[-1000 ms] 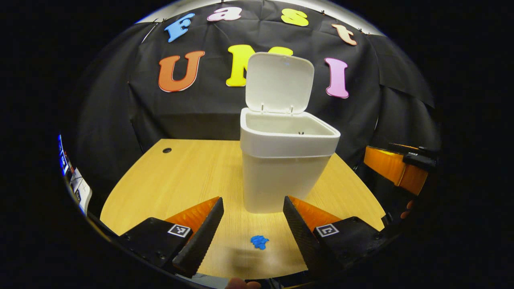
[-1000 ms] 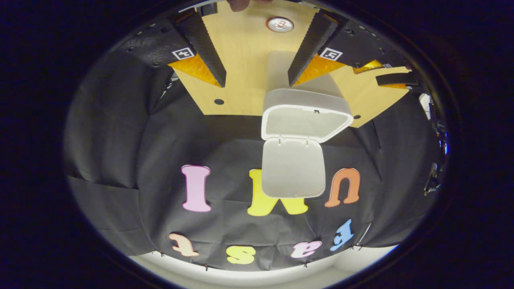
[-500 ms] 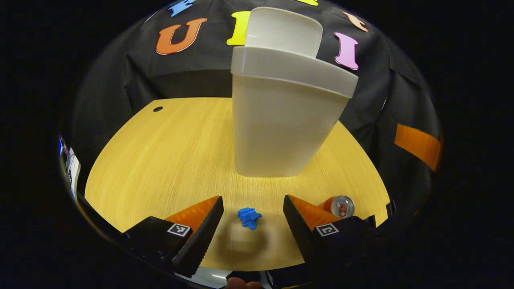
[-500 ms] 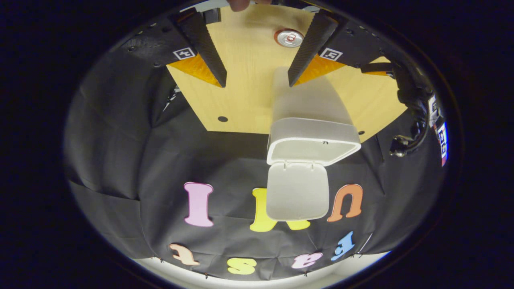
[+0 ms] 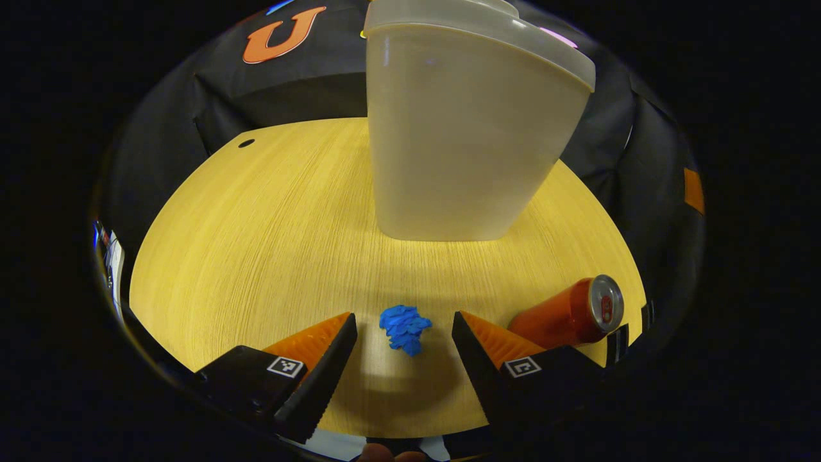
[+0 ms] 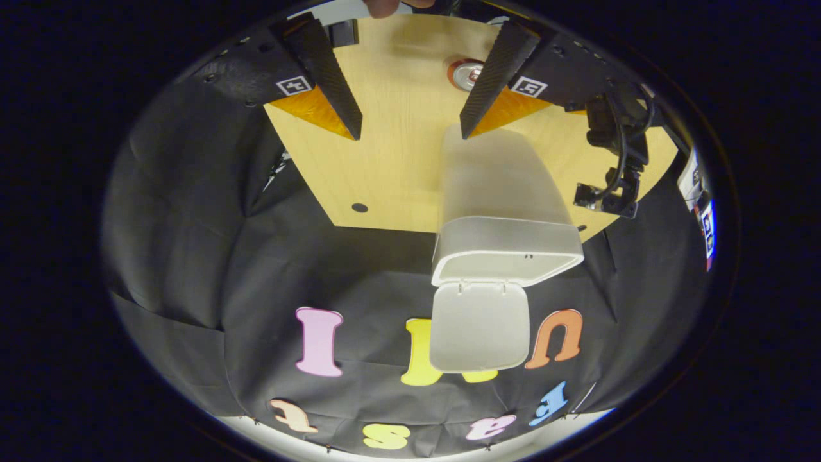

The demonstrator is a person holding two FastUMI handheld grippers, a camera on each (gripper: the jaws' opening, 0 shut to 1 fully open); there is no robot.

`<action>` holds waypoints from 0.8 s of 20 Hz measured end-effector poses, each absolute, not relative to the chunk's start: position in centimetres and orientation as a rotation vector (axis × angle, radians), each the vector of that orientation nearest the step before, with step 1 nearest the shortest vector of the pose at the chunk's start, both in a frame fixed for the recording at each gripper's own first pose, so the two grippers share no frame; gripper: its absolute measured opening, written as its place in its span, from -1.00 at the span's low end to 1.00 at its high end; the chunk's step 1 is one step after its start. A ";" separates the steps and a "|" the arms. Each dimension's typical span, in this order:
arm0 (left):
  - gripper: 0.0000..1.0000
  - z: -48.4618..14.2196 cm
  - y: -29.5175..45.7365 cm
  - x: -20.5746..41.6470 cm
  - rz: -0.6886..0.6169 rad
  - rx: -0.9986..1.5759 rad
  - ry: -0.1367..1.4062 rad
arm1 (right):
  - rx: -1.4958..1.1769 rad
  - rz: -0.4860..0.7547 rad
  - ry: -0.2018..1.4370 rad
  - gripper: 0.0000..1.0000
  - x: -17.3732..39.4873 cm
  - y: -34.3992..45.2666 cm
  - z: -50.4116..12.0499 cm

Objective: Press the lid of the desktop garbage bin to open it, pick up the crumpled paper on the desktop and throw it into the bin, then pick up the pop can on the desktop and drop it into the bin, and finally close the garbage bin lid.

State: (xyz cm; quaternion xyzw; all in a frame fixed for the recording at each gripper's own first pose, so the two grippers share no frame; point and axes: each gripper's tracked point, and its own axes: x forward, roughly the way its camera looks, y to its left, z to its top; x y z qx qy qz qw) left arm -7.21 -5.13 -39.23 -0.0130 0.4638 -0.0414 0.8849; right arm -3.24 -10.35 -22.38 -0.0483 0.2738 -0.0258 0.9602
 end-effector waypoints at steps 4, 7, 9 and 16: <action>0.94 -40.2 -4.5 -6.4 -0.093 -0.012 0.986 | -0.097 -0.045 0.584 0.92 -3.6 -10.5 -23.3; 0.94 -40.6 -4.0 -6.6 -0.093 -0.008 0.999 | -0.094 -0.044 0.600 0.92 -4.0 -10.4 -23.8; 0.92 -40.8 -3.5 -6.5 -0.094 0.000 1.007 | -0.096 -0.041 0.612 0.92 -4.2 -10.4 -24.1; 0.48 -41.3 -2.8 -5.7 -0.092 0.004 1.012 | -0.093 -0.051 0.648 0.96 -5.1 -11.1 -24.9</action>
